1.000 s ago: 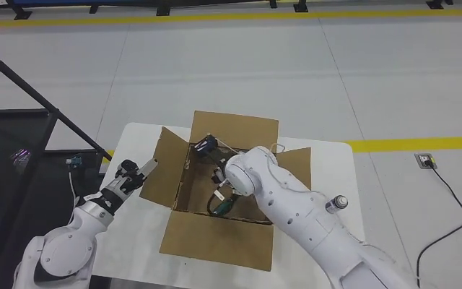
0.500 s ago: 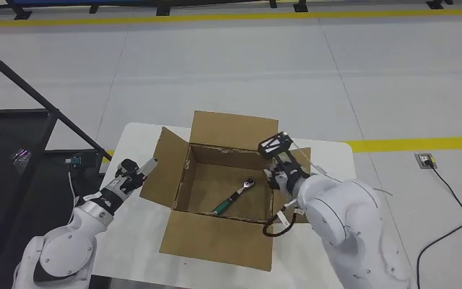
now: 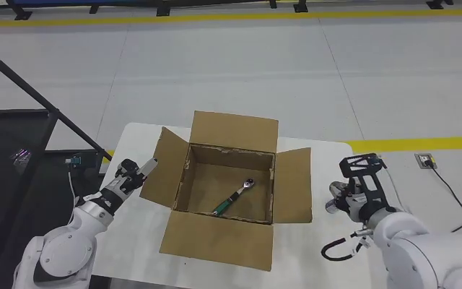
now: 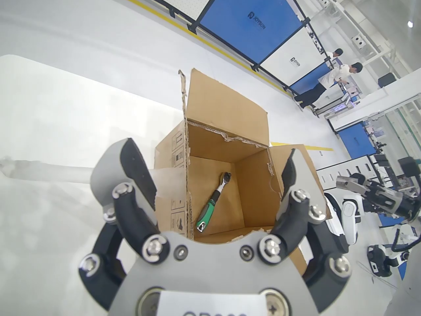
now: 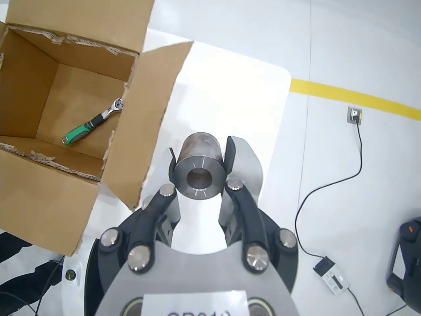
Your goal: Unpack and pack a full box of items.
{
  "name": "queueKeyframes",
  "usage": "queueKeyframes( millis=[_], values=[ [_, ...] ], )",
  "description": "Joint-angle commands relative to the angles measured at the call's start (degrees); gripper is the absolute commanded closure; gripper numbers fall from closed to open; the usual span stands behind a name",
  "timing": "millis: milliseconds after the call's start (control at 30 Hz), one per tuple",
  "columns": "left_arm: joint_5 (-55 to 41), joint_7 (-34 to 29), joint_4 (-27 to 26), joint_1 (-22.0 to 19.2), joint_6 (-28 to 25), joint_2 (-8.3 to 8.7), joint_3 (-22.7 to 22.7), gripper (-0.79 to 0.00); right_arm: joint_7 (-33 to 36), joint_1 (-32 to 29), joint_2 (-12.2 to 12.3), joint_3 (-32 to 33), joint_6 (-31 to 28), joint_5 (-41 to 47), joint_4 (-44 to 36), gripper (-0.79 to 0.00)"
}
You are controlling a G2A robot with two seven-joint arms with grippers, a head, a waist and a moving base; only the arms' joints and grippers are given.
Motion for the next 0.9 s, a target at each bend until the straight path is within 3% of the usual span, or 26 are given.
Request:
queueKeyframes(
  millis=[0, 400, 867],
  values=[
    [0.0, 0.0, 0.0, 0.0, 0.0, 0.00, 0.0, -0.785, -0.6, -1.2, 0.1, 0.9, 0.4, 1.1, 1.4, 0.000],
    [0.0, 0.0, 0.0, 0.0, 0.0, 0.00, 0.0, -0.785, -6.4, -8.4, 0.9, 3.5, -3.5, 4.4, 10.3, 0.000],
    [0.0, 0.0, 0.0, 0.0, 0.0, 0.00, 0.0, -0.785, -9.4, -5.5, 1.7, 2.2, -2.7, 1.5, 24.0, 0.000]
  ],
)
